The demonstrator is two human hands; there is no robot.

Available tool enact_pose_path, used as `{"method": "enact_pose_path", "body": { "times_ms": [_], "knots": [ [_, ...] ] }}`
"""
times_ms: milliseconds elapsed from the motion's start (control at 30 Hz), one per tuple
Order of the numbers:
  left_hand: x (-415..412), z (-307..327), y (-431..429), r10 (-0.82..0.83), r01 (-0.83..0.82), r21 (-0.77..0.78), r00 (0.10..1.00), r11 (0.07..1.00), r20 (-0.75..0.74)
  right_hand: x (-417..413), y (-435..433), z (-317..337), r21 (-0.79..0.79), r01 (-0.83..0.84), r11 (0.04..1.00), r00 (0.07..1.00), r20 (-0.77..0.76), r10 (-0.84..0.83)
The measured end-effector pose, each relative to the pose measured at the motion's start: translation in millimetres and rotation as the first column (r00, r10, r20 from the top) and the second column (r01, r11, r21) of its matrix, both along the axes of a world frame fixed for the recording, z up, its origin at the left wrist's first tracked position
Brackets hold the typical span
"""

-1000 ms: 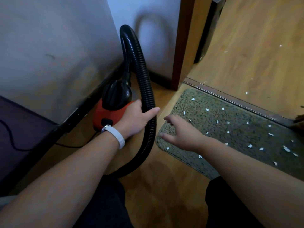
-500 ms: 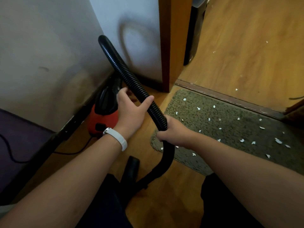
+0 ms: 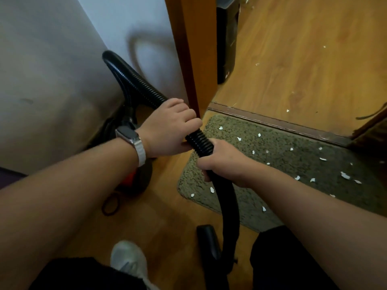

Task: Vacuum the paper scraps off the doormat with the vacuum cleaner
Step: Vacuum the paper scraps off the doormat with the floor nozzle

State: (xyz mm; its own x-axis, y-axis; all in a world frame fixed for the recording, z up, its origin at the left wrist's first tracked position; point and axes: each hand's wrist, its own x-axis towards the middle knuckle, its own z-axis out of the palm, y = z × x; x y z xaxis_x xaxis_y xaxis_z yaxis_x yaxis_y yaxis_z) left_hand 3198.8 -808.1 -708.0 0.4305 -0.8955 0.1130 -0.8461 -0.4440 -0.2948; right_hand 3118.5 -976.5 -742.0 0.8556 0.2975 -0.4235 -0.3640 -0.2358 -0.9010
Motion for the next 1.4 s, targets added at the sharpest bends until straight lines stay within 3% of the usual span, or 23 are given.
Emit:
{"method": "enact_pose_path", "body": {
  "times_ms": [100,233,533,700,800,900,1000,1133,1300,1400],
  "knots": [
    [22.9,2.4,-6.5,-0.134,0.133,-0.030,0.990,0.991,-0.036,4.6,-2.9,0.4,0.023,0.061,0.998,0.998,0.012,-0.061],
    [51.3,-6.0,-12.9,-0.165,0.155,-0.149,0.984,0.977,-0.059,14.4,-15.5,3.7,0.003,0.137,0.991,0.988,0.069,-0.136],
    [92.9,-16.9,-31.6,-0.096,0.047,-0.273,0.981,0.961,-0.167,12.5,-51.9,13.8,-0.282,0.191,0.940,0.979,0.129,-0.160],
    [108.3,-14.9,-56.6,-0.085,-0.027,-0.341,0.947,0.940,-0.309,-11.7,-82.9,25.2,-0.529,0.277,0.802,0.960,0.123,-0.251],
    [106.6,-13.8,-74.3,-0.027,-0.087,-0.251,0.908,0.964,-0.419,-30.5,-101.0,25.6,-0.644,0.316,0.697,0.941,0.117,-0.318],
    [85.2,-13.6,-94.0,0.042,-0.060,-0.020,0.867,0.998,-0.497,-55.3,-120.1,31.4,-0.724,0.392,0.568,0.903,0.183,-0.389],
    [53.3,-17.0,-102.2,0.057,-0.006,0.105,0.867,0.995,-0.495,-74.6,-128.4,42.5,-0.802,0.378,0.461,0.910,0.231,-0.344],
    [17.4,-17.2,-98.2,-0.022,0.036,0.032,0.931,0.999,-0.365,-76.8,-129.9,55.4,-0.892,0.265,0.367,0.960,0.207,-0.189],
    [-27.6,-16.1,-123.0,-0.176,0.141,-0.156,0.953,0.978,-0.247,-65.8,-112.0,58.0,-0.921,0.181,0.344,0.978,0.204,0.031],
    [-32.6,-14.8,-138.6,-0.155,0.111,-0.171,0.950,0.979,-0.272,-70.9,-119.1,55.9,-0.883,0.216,0.416,0.972,0.235,-0.005]
  ]
}}
